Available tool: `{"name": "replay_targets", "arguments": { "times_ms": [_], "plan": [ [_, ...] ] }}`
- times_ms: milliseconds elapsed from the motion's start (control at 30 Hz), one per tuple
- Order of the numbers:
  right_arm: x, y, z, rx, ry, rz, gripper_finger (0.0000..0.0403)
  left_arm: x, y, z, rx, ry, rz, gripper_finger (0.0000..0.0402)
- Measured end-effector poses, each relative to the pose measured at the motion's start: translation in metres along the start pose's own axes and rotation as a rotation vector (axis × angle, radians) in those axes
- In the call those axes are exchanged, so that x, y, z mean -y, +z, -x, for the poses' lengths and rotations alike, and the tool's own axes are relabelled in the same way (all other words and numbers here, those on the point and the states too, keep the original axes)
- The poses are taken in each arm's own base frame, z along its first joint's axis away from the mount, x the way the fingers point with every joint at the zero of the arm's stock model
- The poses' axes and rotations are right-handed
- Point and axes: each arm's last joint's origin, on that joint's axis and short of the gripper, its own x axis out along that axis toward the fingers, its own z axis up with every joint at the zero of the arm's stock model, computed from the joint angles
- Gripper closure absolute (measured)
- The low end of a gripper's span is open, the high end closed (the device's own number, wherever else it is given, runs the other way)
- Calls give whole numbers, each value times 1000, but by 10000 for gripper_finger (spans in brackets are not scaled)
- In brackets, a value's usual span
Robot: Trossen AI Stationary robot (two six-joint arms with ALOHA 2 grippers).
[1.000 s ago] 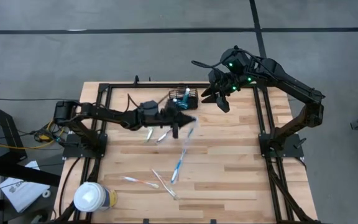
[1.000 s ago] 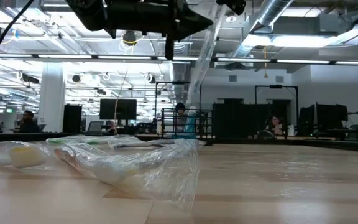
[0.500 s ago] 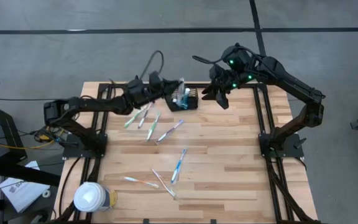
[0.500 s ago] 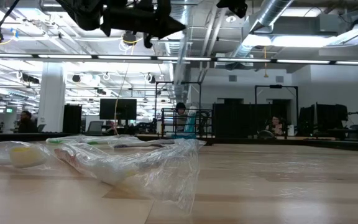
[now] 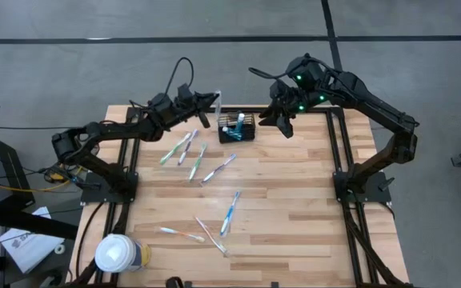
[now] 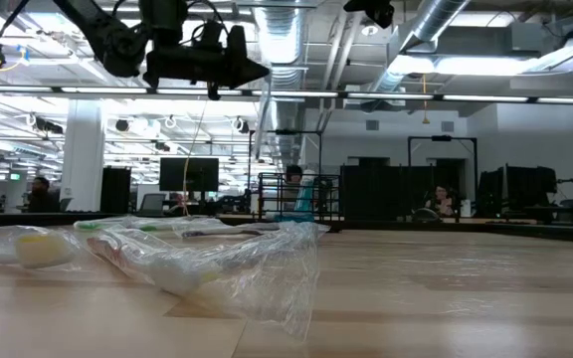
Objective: Pick & Place toothbrushing station
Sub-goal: Put the right blue toothbrush into the black wire organizer
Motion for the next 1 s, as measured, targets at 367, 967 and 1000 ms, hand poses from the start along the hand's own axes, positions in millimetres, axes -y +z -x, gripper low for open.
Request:
{"name": "replay_targets", "arguments": {
  "times_ms": [367,967,1000],
  "plan": [
    [2,2,1,22,-9,-28,269,-11,-15,-7,25,-59,10,401],
    [2,2,1,23,-8,-49,269,-41,-28,-10,57,-34,3,401],
    [2,2,1,23,-8,-49,269,-42,-27,-10,57,-38,1,401]
  ]
}}
